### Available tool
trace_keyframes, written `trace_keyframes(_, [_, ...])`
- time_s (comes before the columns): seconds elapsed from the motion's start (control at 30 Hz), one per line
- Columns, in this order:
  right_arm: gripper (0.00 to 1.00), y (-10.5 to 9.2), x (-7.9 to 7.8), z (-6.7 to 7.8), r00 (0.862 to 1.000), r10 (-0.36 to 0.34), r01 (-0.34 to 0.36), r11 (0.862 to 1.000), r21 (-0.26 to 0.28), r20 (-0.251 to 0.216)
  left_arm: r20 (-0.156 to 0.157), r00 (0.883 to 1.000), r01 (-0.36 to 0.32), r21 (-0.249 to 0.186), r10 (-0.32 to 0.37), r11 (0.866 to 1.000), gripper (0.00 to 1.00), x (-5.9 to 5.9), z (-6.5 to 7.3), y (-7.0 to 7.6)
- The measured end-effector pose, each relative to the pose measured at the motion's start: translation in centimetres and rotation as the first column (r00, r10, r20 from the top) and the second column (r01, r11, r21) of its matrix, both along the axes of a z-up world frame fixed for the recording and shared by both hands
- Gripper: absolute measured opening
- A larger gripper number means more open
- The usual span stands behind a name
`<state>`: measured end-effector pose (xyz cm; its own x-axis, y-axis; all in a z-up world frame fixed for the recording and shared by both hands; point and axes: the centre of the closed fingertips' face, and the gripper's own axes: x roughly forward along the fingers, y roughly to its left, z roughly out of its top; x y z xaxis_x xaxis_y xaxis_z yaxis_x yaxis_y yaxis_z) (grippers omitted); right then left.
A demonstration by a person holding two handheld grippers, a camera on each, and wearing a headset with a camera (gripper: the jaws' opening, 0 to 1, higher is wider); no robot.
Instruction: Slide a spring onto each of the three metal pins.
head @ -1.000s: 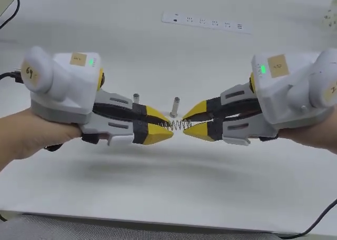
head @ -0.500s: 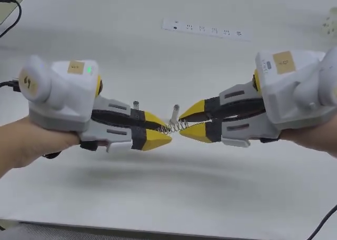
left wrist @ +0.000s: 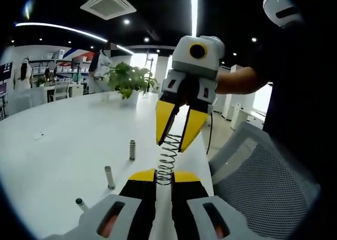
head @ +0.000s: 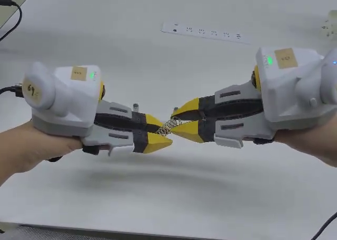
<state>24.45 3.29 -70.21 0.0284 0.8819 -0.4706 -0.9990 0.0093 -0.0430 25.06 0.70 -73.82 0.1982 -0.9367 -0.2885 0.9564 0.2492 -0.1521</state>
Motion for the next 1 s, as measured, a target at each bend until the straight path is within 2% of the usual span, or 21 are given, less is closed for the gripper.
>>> trace_keyframes(0.2, [0.08, 1.1, 0.0, 0.6, 1.0, -0.021, 0.021, 0.999, 0.044, 0.005, 0.011, 1.0, 0.003, -0.013, -0.003, 1.0, 0.02, 0.0, 0.3, -0.5])
trace_keyframes(0.37, [0.08, 1.3, 0.1, 0.7, 0.999, -0.05, 0.049, 0.997, 0.056, 0.018, 0.02, 1.0, -0.009, -0.008, 0.01, 1.0, 0.02, 0.3, 0.3, -0.2])
trace_keyframes(0.53, [0.08, 1.4, 0.2, 1.0, 0.996, -0.084, 0.086, 0.991, 0.102, -0.025, 0.021, 1.0, -0.013, -0.014, 0.014, 1.0, 0.02, 0.4, 0.6, 0.0])
trace_keyframes(0.67, [0.08, 1.3, 0.2, 1.1, 0.995, -0.095, 0.098, 0.989, 0.11, -0.035, 0.021, 1.0, -0.015, -0.016, 0.015, 1.0, 0.02, 0.3, 0.6, 0.0])
trace_keyframes(0.9, [0.08, 1.3, 0.2, 1.2, 0.995, -0.099, 0.101, 0.989, 0.109, -0.023, 0.02, 1.0, -0.022, -0.017, 0.023, 1.0, 0.02, 0.3, 0.7, -0.1])
trace_keyframes(1.0, [0.08, 1.3, 0.2, 1.3, 0.995, -0.1, 0.101, 0.989, 0.106, -0.02, 0.031, 0.999, -0.023, -0.012, 0.023, 1.0, 0.03, 0.4, 0.8, -0.1])
